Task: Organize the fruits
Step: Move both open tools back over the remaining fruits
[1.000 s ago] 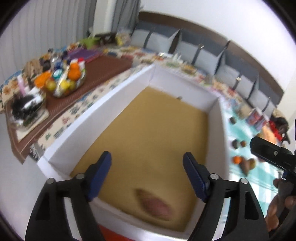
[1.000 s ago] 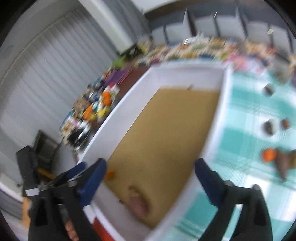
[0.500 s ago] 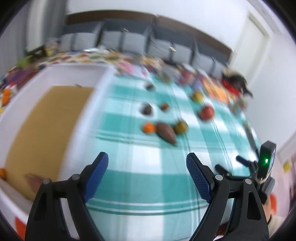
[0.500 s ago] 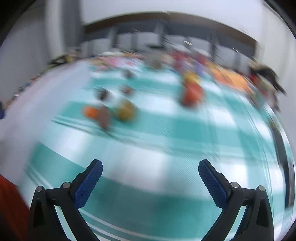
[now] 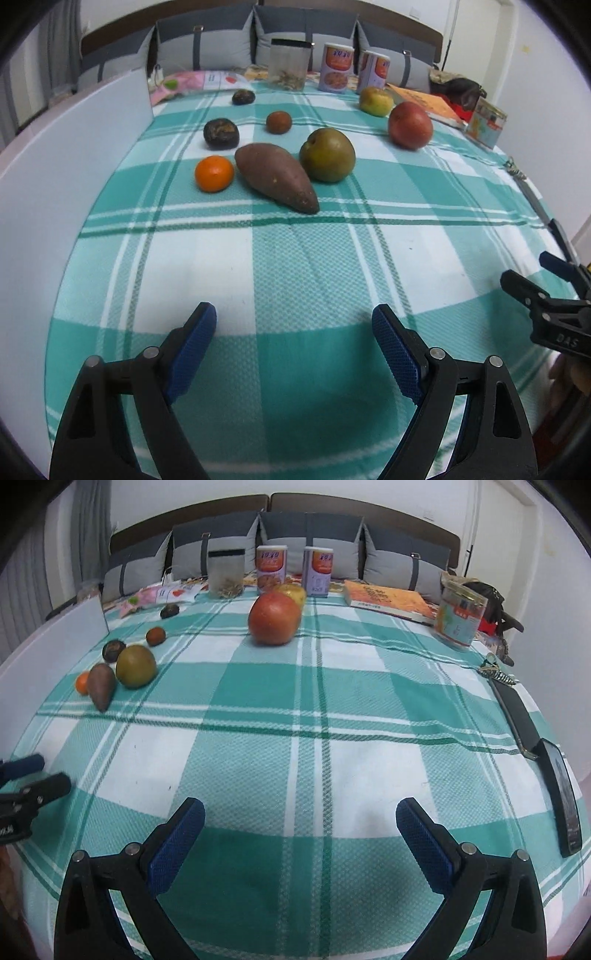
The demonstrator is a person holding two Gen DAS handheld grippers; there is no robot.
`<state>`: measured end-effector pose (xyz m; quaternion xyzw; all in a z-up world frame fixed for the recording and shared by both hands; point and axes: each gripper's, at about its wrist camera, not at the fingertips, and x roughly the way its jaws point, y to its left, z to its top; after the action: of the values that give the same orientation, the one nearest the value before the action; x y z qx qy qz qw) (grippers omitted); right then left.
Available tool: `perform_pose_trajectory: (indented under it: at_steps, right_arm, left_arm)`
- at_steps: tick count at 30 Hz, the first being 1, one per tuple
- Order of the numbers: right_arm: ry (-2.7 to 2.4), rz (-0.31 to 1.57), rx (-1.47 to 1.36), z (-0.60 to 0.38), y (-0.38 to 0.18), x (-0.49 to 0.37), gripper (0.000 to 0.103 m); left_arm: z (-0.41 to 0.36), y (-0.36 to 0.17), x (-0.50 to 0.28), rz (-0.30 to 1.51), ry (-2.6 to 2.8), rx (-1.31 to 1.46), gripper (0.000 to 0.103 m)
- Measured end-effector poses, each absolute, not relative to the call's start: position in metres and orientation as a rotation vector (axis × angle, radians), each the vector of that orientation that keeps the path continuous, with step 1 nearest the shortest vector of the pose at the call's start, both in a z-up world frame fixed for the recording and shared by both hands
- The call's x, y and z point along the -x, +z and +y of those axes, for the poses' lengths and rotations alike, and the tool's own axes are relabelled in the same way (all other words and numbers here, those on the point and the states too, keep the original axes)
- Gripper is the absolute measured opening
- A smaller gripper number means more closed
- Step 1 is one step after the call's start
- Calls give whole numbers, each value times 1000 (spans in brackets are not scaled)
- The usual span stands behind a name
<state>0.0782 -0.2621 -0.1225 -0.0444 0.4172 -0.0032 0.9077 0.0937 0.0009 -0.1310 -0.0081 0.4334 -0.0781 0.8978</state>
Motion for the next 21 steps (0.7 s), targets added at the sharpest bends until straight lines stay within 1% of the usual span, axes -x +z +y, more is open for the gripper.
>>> perform_pose_trajectory:
  at_steps: [7,13,21]
  right_arm:
    - [2,865,111,-251,-131,-80,103]
    - [4,871,116,-248,-134,-80,103]
    - [-16,903,14,-265,-138,-84,103]
  left_arm:
    - [-6,-138,-96,895,-163,-27,95]
    - [-7,-138,-95,896,-161,-41,96]
    - [-6,-138,-94,892,-168,-27,96]
